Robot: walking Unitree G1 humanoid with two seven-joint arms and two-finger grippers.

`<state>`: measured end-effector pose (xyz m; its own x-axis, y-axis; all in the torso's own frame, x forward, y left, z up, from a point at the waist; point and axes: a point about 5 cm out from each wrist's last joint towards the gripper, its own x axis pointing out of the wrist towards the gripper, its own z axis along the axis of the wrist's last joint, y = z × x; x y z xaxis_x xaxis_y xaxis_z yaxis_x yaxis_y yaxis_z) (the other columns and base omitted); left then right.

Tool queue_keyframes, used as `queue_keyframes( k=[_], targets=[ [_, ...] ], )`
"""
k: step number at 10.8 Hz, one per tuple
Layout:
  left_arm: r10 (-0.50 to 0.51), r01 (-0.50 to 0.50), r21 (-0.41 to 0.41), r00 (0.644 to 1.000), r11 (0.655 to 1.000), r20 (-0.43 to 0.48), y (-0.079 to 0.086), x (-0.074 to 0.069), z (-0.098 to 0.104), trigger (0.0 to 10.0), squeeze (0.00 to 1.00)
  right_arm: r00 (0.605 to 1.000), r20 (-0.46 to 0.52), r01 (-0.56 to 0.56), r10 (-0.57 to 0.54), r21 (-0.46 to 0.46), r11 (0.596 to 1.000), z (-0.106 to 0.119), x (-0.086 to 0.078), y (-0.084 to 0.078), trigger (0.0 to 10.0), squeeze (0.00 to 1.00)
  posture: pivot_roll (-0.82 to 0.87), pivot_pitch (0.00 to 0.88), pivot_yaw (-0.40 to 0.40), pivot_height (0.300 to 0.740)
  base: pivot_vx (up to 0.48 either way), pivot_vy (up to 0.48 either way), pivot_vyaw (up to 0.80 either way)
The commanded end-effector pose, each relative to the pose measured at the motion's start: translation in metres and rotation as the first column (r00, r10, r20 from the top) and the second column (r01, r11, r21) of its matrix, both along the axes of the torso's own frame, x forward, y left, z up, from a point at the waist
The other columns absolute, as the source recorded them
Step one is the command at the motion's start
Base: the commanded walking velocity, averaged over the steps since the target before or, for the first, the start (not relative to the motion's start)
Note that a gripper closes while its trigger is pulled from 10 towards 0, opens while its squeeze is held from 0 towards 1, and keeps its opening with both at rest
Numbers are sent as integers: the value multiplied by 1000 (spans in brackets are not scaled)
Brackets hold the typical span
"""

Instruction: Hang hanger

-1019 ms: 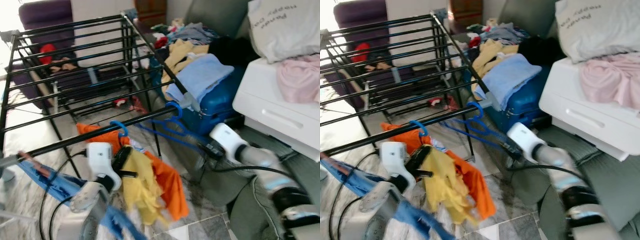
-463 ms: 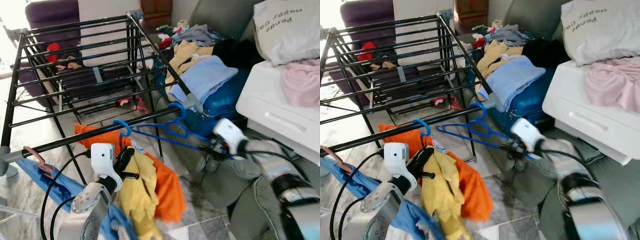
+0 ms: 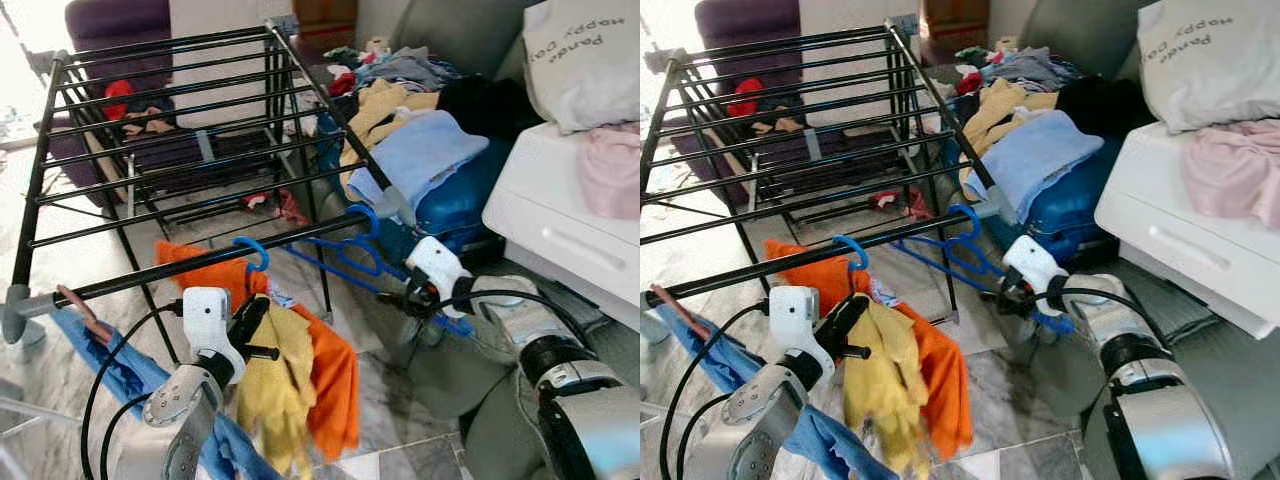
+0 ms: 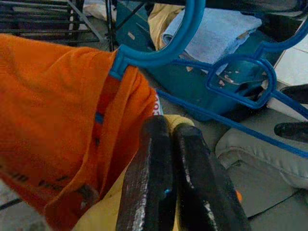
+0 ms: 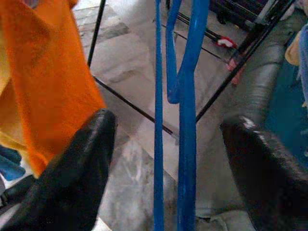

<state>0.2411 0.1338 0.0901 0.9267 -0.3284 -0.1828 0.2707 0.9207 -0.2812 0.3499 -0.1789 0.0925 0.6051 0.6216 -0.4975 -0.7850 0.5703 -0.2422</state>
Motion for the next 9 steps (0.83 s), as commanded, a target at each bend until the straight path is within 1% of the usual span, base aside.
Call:
queue_keyframes(
  k=[1, 4, 7, 9],
  targets=[
    [-3, 2, 13, 1000, 1000, 29, 1, 3, 7, 10000, 0, 1000, 10, -28, 28, -10, 1000, 6, 4, 4, 0, 0, -50, 0, 39, 740, 0, 0, 0],
    [-12, 11, 20, 1000, 1000, 21, 1, 3, 5, 10000, 0, 999, -14, -49, 49, 2, 999, 5, 3, 6, 0, 0, -50, 0, 38, 740, 0, 0, 0],
    [-14, 13, 26, 1000, 1000, 12, -1, 4, 4, 10000, 0, 997, -62, -50, 49, -11, 999, 3, 2, 1, 0, 0, -53, 0, 35, 740, 0, 0, 0],
    [-13, 13, 28, 1000, 1000, 8, -2, 3, 3, 10000, 0, 996, -73, -50, 49, -18, 999, 3, 1, -1, 0, 0, -54, 0, 34, 740, 0, 0, 0]
  ],
)
